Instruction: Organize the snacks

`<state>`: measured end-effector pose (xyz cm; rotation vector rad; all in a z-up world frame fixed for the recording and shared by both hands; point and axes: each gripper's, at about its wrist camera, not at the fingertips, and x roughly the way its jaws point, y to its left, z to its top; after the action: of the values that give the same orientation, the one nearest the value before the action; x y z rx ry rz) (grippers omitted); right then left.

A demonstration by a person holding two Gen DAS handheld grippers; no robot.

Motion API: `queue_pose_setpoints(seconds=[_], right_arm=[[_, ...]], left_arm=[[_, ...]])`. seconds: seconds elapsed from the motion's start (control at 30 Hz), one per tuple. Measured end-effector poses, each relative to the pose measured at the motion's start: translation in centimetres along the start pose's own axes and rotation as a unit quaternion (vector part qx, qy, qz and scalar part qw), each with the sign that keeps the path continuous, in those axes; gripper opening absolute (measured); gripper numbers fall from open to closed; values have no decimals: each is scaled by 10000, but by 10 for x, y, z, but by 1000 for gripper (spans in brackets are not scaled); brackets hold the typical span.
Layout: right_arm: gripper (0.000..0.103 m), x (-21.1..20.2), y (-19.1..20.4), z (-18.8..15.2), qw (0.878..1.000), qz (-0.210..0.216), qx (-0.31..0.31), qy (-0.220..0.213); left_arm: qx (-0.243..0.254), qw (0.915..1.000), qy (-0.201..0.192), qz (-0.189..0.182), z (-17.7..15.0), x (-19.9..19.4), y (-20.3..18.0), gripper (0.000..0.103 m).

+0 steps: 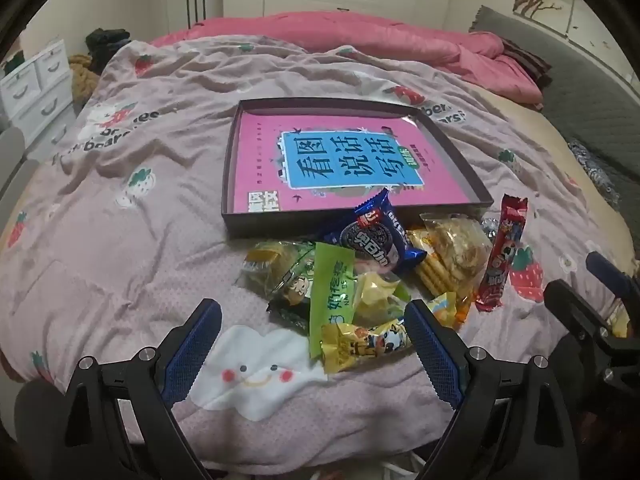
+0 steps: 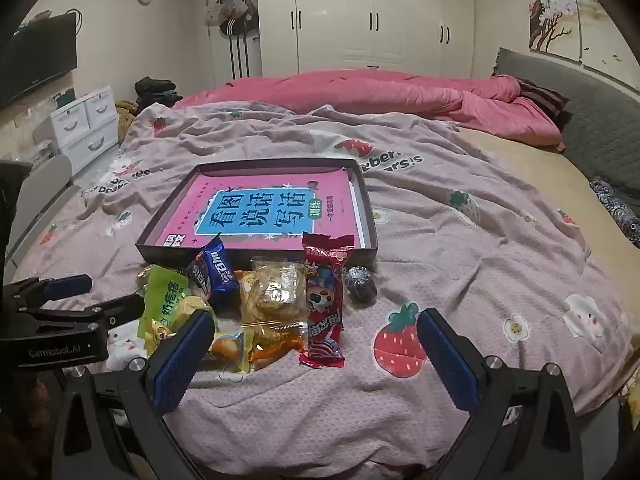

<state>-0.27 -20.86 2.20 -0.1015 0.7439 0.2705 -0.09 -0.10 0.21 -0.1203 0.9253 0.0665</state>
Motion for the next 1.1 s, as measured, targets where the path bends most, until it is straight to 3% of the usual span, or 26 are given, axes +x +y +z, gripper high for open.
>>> queue_pose_setpoints(seconds=[1.1], right_arm=[[102, -7, -6, 0, 10000, -16, 61, -68]], left_arm=[[126, 9998, -44, -140, -4, -8, -8, 93]])
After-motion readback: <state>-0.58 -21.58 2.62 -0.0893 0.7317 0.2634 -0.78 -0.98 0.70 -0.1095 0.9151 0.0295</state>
